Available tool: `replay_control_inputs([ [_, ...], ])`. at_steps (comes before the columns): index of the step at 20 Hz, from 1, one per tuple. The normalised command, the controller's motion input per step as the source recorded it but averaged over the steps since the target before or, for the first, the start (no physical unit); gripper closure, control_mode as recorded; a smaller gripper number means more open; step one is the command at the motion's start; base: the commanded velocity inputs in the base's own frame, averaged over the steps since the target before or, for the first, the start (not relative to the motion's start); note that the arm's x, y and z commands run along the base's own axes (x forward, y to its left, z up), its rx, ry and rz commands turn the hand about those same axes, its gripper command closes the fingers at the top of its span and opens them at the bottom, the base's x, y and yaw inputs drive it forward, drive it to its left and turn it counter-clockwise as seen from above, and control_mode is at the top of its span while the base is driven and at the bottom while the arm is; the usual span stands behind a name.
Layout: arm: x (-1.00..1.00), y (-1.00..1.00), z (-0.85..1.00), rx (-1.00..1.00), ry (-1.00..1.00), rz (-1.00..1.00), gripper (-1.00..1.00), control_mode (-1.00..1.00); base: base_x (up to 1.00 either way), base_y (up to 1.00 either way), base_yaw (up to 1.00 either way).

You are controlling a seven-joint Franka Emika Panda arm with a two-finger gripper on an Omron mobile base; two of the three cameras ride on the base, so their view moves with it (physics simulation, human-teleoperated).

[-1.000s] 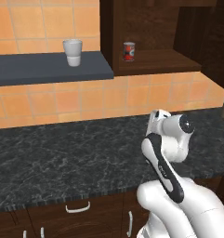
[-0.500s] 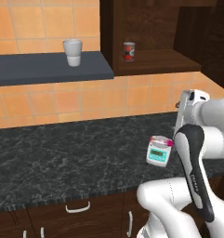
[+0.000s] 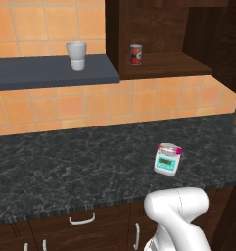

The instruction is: Pick the bar and place it on the digital scale for weighing, and close the cabinet.

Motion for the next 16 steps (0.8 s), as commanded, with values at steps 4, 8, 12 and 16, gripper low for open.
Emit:
replay_control_inputs([
  [4, -1.00, -0.46, -0.15, -0.08, -0.25, -0.01, -1.00, -1.00, 0.00, 0.00, 0.00],
  [8, -0.98, -0.48, -0.42, -0.10, -0.17, -0.04, -1.00, -1.00, 0.00, 0.00, 0.00],
  [12, -0.14, -0.81, -0.52, -0.02, -0.05, -0.01, -1.00, -1.00, 0.00, 0.00, 0.00],
  [16, 0.00, -1.00, -0.25, 0.00, -0.05, 0.00, -1.00, -1.00, 0.00, 0.00, 0.00],
])
